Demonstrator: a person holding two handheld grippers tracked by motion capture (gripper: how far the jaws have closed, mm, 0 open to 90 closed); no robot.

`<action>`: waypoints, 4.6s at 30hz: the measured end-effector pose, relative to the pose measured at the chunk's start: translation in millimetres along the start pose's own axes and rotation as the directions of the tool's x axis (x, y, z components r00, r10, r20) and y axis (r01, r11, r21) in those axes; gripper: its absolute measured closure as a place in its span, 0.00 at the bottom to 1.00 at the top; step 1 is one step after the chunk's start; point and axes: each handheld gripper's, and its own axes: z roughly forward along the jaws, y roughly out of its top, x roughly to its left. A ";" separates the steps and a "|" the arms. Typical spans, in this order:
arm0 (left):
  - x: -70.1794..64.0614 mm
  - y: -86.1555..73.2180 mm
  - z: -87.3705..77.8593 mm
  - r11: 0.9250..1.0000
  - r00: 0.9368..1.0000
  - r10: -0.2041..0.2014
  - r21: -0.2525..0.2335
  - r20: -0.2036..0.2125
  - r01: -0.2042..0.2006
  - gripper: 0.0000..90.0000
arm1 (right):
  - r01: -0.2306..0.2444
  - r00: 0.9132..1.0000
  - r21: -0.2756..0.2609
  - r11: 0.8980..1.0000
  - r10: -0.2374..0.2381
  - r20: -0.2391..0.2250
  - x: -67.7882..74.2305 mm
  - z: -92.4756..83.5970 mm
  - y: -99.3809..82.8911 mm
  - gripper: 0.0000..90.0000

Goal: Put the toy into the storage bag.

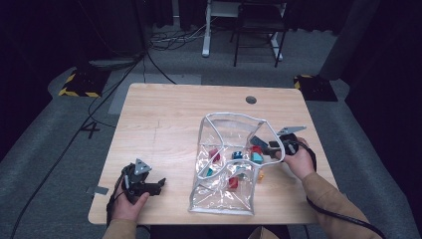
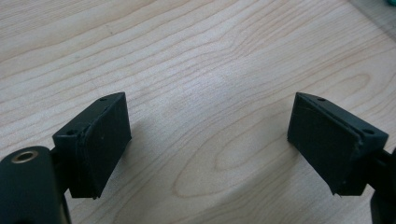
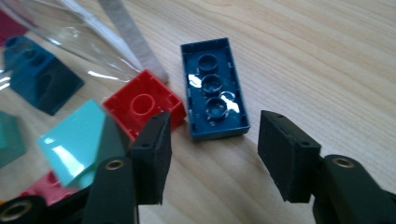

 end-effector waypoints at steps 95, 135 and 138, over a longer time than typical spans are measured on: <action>0.0 0.0 0.0 1.000 1.000 -0.002 0.000 0.001 0.002 0.15 | 0.143 0.981 -0.346 0.927 -0.179 -0.075 72.6 -142.7 96.9 0.66; 0.0 0.0 0.0 1.000 1.000 -0.001 0.000 0.001 0.001 0.15 | 0.240 0.943 -0.081 0.967 -0.252 -0.216 123.8 -65.7 128.7 0.66; 0.0 0.0 0.0 1.000 1.000 -0.001 0.000 0.002 0.001 0.15 | 0.246 0.942 -0.048 0.968 -0.251 -0.224 126.1 -60.8 128.8 0.66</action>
